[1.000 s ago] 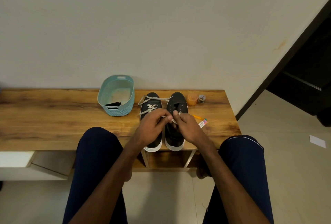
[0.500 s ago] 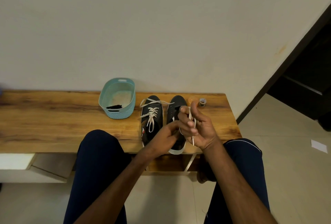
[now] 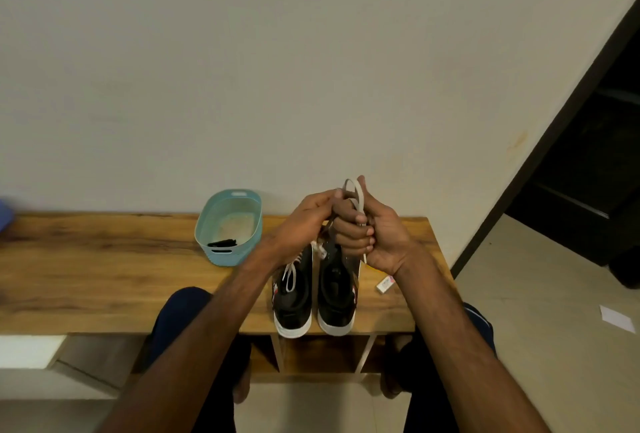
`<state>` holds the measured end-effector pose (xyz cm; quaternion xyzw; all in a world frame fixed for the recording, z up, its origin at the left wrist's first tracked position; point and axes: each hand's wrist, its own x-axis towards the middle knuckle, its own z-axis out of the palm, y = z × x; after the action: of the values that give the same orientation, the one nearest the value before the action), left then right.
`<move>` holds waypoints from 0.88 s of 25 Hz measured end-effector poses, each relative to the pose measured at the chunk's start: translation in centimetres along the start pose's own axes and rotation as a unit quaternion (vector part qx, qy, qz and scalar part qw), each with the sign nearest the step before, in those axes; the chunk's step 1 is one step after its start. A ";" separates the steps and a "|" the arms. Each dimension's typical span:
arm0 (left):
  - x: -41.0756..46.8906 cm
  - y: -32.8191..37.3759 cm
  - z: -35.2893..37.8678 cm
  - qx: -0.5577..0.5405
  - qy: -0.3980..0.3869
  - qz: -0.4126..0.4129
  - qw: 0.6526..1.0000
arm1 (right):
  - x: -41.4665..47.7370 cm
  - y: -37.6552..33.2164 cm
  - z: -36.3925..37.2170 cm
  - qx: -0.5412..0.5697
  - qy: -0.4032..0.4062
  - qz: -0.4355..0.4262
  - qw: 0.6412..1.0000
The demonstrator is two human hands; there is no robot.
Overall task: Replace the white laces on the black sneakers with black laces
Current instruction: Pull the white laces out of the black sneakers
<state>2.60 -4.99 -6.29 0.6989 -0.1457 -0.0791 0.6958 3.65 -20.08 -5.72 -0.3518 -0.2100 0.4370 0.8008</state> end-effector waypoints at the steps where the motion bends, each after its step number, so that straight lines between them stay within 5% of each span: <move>1: 0.1 0.5 -0.4 0.003 0.008 0.000 1.000 | 0.1 -0.7 0.5 -0.007 0.011 -0.005 1.000; 6: 0.1 1.0 -1.3 0.107 0.058 0.082 0.989 | -0.2 -3.1 3.1 -0.010 0.026 -0.051 0.998; 12: -1.0 1.7 -0.9 0.249 0.026 0.079 0.965 | 0.4 -5.7 5.9 -0.060 0.037 -0.166 0.984; 14: -1.5 2.7 -0.4 0.332 0.005 0.092 0.939 | 1.0 -6.0 5.6 -0.189 0.142 -0.254 0.938; 16: -2.0 3.6 -0.3 0.441 0.000 0.107 0.891 | 1.5 -5.8 5.0 -0.422 0.247 -0.289 0.823; 18: -2.6 4.6 -0.8 0.508 0.022 0.124 0.852 | 1.5 -4.7 4.0 -0.604 0.252 -0.238 0.718; 20: -3.1 5.3 -1.5 0.553 0.042 0.147 0.819 | 1.2 -2.9 2.9 -0.655 0.230 -0.184 0.696; 22: -3.7 5.4 -1.7 0.583 0.052 0.168 0.793 | 0.8 -1.5 2.4 -0.613 0.247 -0.169 0.731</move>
<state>-0.85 -2.15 -1.18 0.9396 -0.2431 0.1756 0.1648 3.37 -19.10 -2.96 -0.8207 -0.2829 -0.0319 0.4954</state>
